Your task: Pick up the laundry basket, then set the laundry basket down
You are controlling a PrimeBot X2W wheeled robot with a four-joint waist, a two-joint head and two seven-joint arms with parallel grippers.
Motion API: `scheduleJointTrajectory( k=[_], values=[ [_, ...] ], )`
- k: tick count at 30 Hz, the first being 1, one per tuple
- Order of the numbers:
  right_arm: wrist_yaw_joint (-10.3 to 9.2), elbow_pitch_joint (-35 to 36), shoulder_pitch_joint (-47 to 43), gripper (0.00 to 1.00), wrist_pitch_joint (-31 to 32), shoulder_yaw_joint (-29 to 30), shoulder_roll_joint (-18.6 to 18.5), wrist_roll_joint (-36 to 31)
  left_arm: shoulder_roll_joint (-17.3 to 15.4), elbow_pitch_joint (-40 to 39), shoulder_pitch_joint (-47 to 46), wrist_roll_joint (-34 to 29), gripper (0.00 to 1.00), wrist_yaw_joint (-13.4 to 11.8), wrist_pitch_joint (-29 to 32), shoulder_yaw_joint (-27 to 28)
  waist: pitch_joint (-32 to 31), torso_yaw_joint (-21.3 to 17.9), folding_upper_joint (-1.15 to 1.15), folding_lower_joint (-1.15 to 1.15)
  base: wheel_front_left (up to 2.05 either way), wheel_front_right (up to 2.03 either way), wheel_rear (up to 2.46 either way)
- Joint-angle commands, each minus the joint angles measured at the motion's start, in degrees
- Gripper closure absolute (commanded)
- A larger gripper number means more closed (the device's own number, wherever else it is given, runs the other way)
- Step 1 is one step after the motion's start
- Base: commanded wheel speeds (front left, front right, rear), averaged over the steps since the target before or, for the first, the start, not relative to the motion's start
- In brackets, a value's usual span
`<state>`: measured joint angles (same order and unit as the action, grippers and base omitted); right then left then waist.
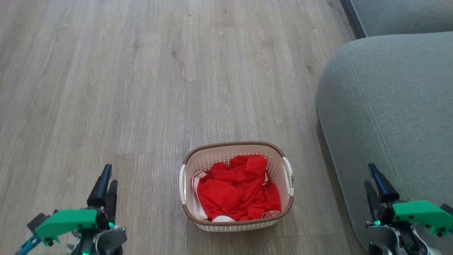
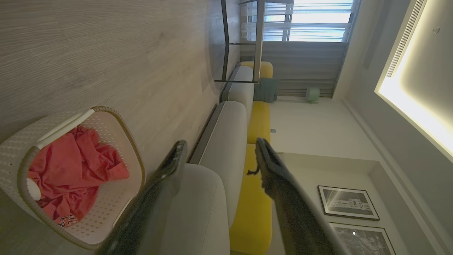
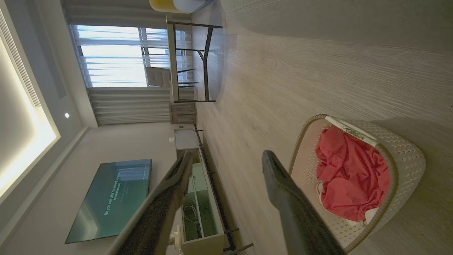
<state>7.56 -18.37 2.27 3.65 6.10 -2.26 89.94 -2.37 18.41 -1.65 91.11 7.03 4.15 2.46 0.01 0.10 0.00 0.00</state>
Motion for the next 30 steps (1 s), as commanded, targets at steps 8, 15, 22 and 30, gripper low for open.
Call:
scheduleJointTrajectory(
  k=[8, 15, 22, 30],
  values=[
    [-0.02, 0.9, 4.2, 0.0, -2.4, -1.4, -2.3, -6.9, -2.4, -2.0, -4.6, -6.2, 0.0, 0.0, -2.8, -1.6, -0.1, 0.0, 0.0, 0.0, 0.0, 0.0, 0.0],
    [-0.02, 1.2, 5.5, 0.0, -3.7, -0.9, -2.3, -18.2, -3.2, -2.8, -5.8, -14.2, 0.0, -1.4, -4.2, -2.5, 0.0, 0.0, 0.0, 0.0, 0.0, 0.0, 0.0],
    [-0.03, 2.0, 6.2, 0.0, -4.9, -1.2, -2.0, -27.9, -3.6, -3.3, -6.5, -21.1, 0.0, -2.4, -5.4, -3.5, -0.1, 0.0, 0.0, 0.0, 0.0, 0.0, 0.0],
    [-0.03, 1.4, 7.2, 0.0, -6.4, -2.1, -2.0, -36.7, -4.8, -2.8, -7.6, -28.3, 0.0, -3.2, -6.9, -5.5, -0.2, 0.1, 0.0, 0.0, 0.0, 0.0, 0.0]
  ],
)
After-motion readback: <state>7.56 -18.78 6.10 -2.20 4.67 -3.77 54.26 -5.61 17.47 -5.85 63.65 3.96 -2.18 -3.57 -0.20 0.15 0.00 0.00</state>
